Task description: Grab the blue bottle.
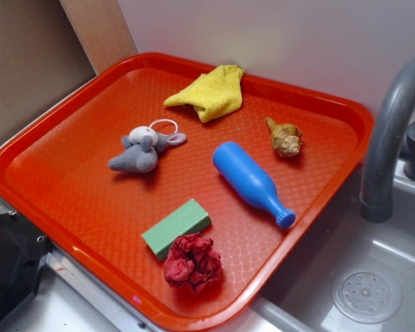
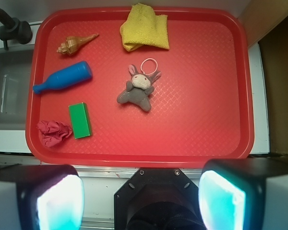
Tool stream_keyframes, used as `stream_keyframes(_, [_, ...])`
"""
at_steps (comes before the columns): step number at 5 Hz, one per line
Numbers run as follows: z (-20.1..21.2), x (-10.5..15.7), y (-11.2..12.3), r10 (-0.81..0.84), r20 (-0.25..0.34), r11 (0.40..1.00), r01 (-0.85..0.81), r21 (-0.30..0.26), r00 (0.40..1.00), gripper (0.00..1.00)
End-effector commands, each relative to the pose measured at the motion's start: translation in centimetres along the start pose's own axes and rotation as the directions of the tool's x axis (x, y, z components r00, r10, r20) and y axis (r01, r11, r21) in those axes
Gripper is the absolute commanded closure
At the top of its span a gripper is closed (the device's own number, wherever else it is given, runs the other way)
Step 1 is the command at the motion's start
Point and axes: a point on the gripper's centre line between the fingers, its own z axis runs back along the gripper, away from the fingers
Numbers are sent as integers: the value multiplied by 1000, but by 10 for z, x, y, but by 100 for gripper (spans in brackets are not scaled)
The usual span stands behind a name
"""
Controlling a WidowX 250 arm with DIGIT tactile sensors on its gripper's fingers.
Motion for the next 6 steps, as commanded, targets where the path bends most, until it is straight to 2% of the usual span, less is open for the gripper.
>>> stream_keyframes(1, [0, 0, 0, 0, 0, 1000, 0, 0, 1000, 0])
stream_keyframes(2, [1, 12, -9, -111, -32, 994, 111, -13, 993, 0])
stream_keyframes(3, [-1, 22, -34, 123, 37, 989, -126, 77, 992, 0])
stream_keyframes(4, [-16, 37, -62, 291, 145, 955, -296, 17, 946, 0])
stream_keyframes(5, [-42, 49, -88, 522, 152, 852, -522, -45, 839, 0])
stream_keyframes(6, [-65, 69, -103, 646, 167, 761, -646, -65, 745, 0])
